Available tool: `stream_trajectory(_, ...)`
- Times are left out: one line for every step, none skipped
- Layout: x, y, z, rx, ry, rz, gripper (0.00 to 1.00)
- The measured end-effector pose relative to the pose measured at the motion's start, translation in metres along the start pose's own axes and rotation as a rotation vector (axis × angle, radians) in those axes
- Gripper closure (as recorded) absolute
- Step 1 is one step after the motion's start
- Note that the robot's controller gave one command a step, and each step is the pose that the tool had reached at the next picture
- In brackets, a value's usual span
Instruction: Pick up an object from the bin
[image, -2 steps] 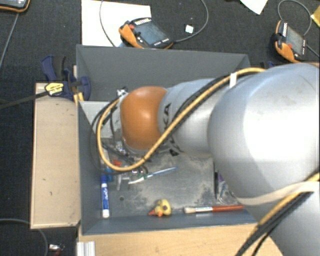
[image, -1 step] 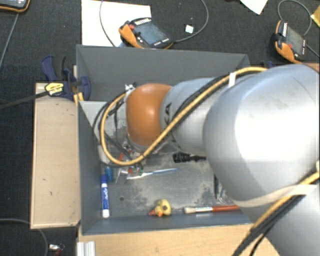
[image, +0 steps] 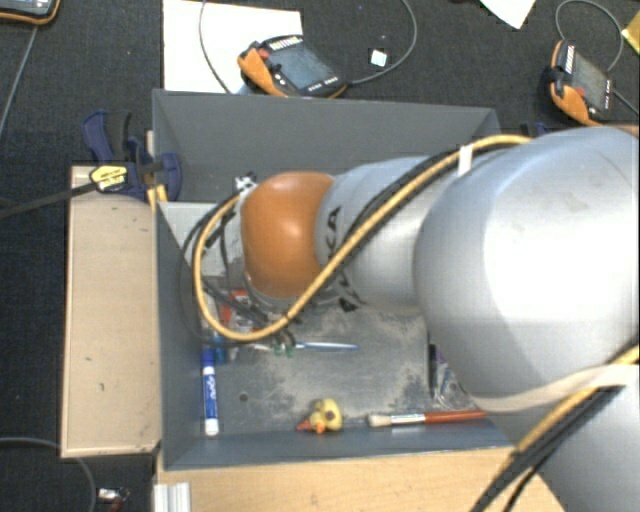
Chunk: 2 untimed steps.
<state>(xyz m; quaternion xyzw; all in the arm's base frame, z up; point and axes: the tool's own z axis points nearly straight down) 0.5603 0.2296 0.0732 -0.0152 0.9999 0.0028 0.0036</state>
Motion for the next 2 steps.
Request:
stream_trajectory(0.0, 0.0, 0.0, 0.0, 0.0, 0.0, 1.0)
stream_trajectory(0.001, 0.0, -0.025, 0.001, 0.002, 0.002, 1.0)
